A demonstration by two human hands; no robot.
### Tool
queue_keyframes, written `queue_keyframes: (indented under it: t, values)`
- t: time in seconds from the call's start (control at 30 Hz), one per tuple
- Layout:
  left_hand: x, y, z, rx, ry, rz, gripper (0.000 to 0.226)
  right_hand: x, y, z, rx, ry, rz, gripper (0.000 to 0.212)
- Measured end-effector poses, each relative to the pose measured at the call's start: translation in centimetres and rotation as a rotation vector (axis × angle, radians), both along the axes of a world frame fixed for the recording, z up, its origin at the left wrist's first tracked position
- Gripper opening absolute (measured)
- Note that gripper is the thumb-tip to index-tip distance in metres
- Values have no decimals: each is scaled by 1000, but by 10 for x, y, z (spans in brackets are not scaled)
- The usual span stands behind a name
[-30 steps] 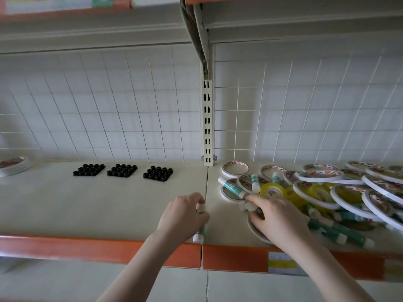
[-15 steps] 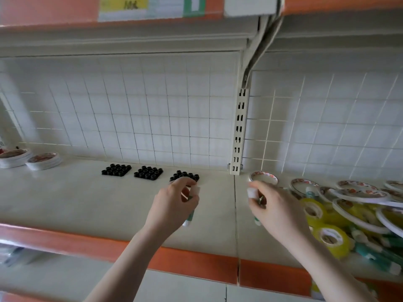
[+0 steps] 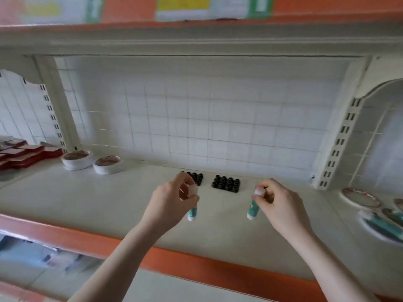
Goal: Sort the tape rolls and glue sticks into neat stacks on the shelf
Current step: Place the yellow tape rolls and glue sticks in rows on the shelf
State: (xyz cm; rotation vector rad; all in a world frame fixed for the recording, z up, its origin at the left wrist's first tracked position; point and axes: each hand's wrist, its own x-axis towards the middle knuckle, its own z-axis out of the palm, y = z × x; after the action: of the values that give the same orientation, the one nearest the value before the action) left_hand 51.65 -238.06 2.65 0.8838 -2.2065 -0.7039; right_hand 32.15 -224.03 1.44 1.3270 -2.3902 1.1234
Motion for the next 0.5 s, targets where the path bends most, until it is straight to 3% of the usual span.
queue_keyframes:
  t: [0.23, 0.5]
  values:
    - [41, -61, 9, -16, 38, 16, 23, 39, -58, 6, -27, -70, 2, 10]
    - [46, -98, 0, 11, 47, 70, 22, 28, -126, 19, -4, -112, 71, 10]
